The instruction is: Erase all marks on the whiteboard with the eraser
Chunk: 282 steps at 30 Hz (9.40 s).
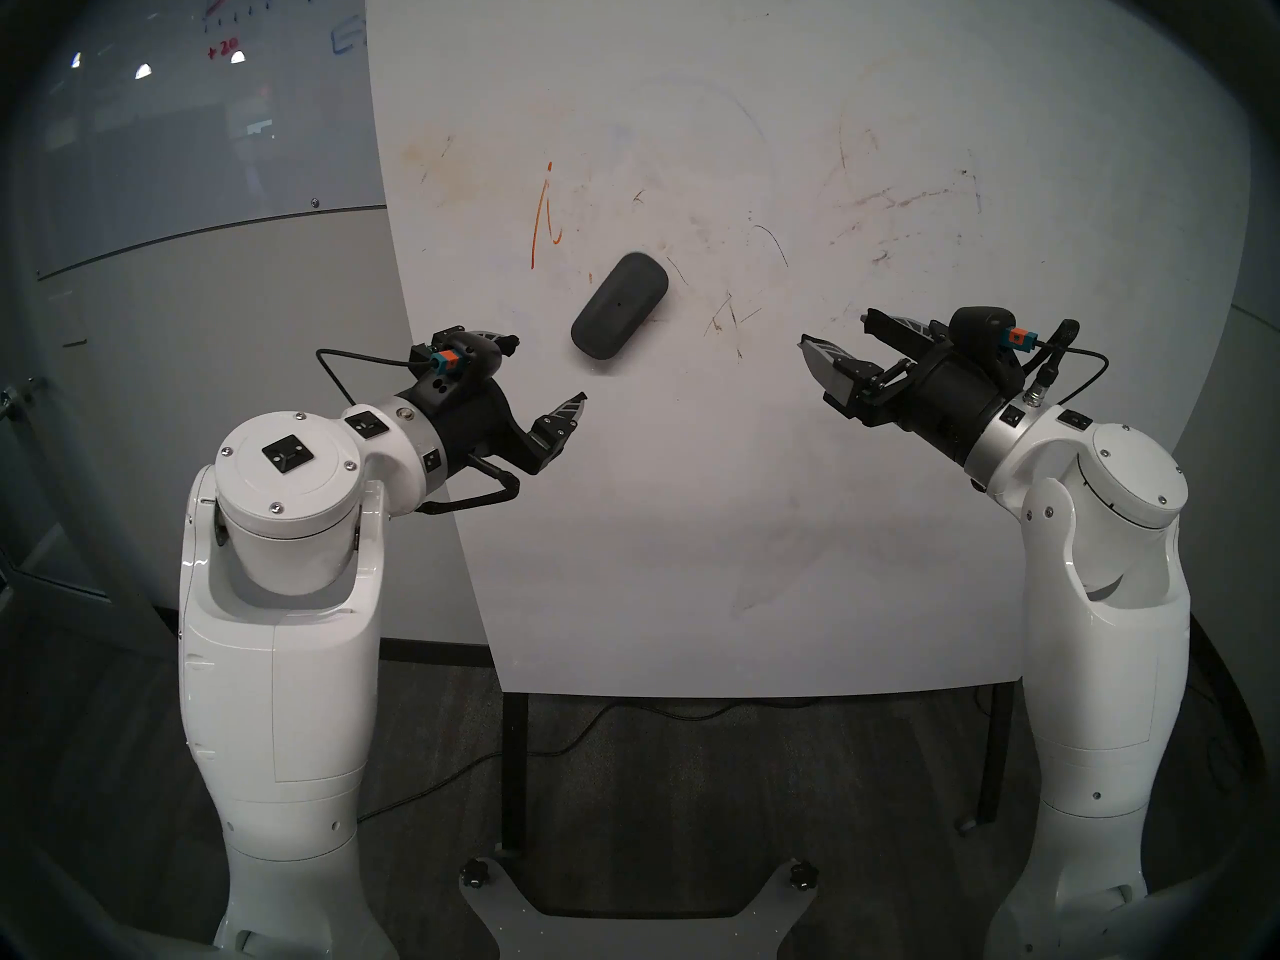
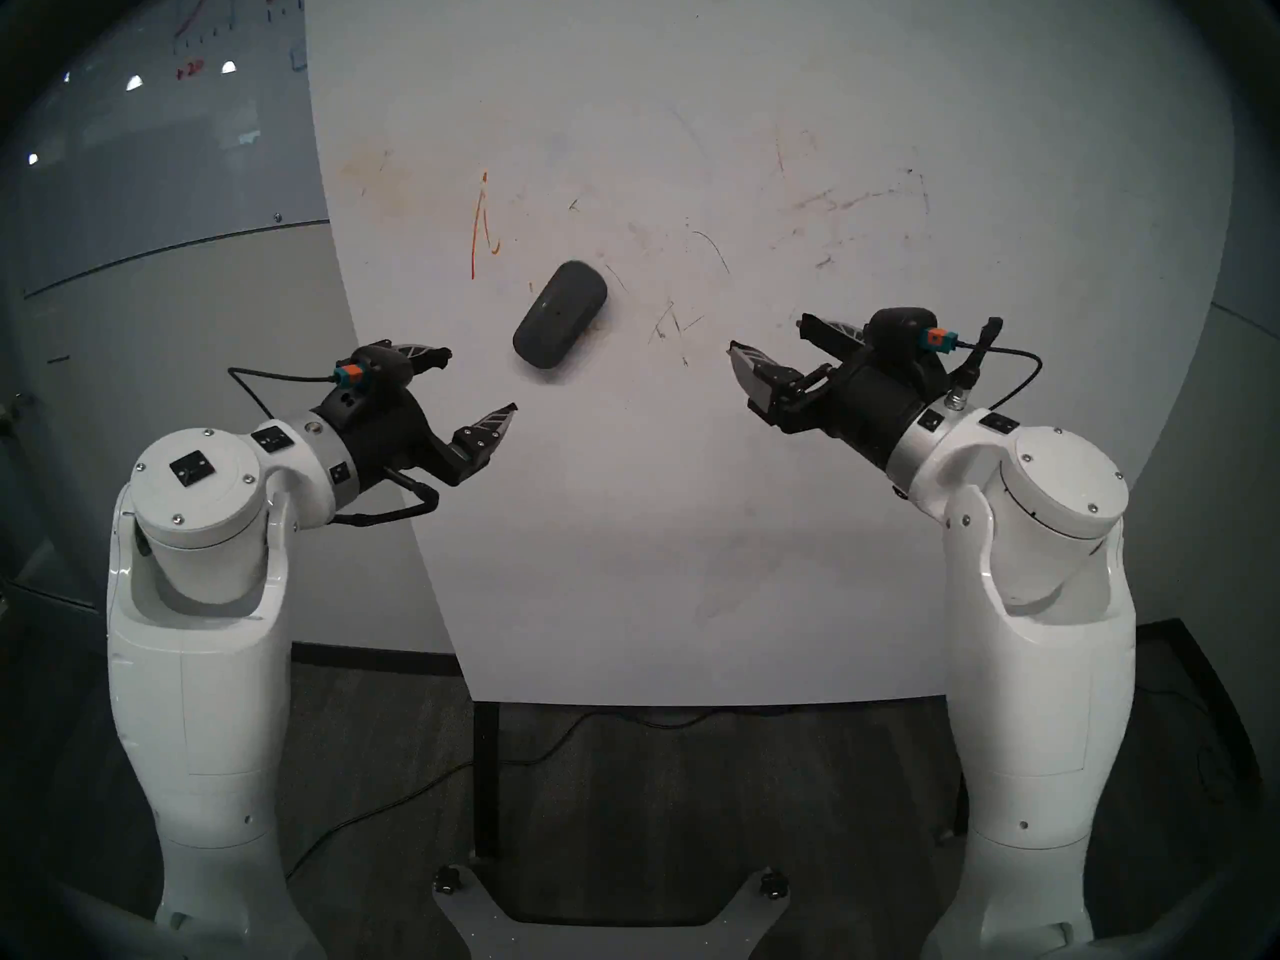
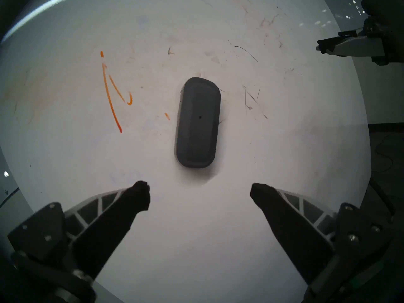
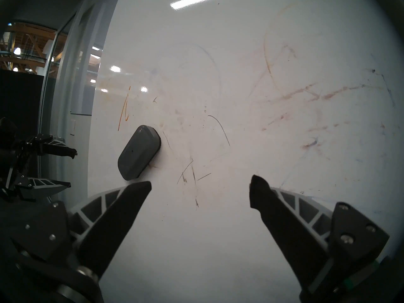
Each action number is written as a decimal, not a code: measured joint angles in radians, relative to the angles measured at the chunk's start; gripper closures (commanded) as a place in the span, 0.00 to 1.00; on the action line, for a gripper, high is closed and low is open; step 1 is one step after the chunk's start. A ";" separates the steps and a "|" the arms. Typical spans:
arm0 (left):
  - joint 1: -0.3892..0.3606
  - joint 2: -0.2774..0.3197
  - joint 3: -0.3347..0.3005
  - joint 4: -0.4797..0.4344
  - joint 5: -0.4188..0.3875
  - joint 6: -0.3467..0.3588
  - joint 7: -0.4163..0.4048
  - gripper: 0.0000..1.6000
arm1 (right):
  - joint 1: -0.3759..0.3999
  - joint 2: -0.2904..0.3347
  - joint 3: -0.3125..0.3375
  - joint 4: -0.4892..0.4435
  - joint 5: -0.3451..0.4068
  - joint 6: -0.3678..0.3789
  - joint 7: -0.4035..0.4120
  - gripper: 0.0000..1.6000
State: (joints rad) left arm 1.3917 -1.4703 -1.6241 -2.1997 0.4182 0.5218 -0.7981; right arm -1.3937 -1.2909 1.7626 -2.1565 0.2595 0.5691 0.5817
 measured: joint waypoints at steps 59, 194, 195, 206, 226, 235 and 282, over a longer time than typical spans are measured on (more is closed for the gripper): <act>-0.231 -0.091 0.238 0.229 0.247 0.077 0.183 0.00 | 0.000 -0.004 0.001 0.000 -0.004 -0.002 0.001 0.00; -0.441 -0.165 0.095 0.216 0.252 0.365 0.182 1.00 | 0.000 -0.007 0.002 0.000 -0.007 -0.002 0.003 0.00; -0.448 -0.166 0.096 0.217 0.251 0.365 0.182 1.00 | 0.000 -0.007 0.002 0.000 -0.007 -0.002 0.003 0.00; -0.509 -0.176 0.106 0.234 0.245 0.366 0.183 1.00 | 0.000 -0.008 0.002 0.000 -0.007 -0.002 0.004 0.00; -0.486 -0.171 0.090 0.205 0.229 0.382 0.173 1.00 | 0.000 -0.008 0.002 0.000 -0.008 -0.002 0.004 0.00; -0.394 -0.148 0.068 0.174 0.232 0.404 0.149 1.00 | 0.000 -0.008 0.002 0.000 -0.008 -0.002 0.004 0.00; -0.285 -0.160 0.096 0.129 0.256 0.356 0.214 0.73 | 0.000 -0.009 0.002 0.000 -0.009 -0.002 0.006 0.00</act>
State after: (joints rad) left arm 1.1072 -1.6301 -1.5279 -2.0710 0.6738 0.8781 -0.5844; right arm -1.3942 -1.3003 1.7650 -2.1562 0.2501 0.5672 0.5875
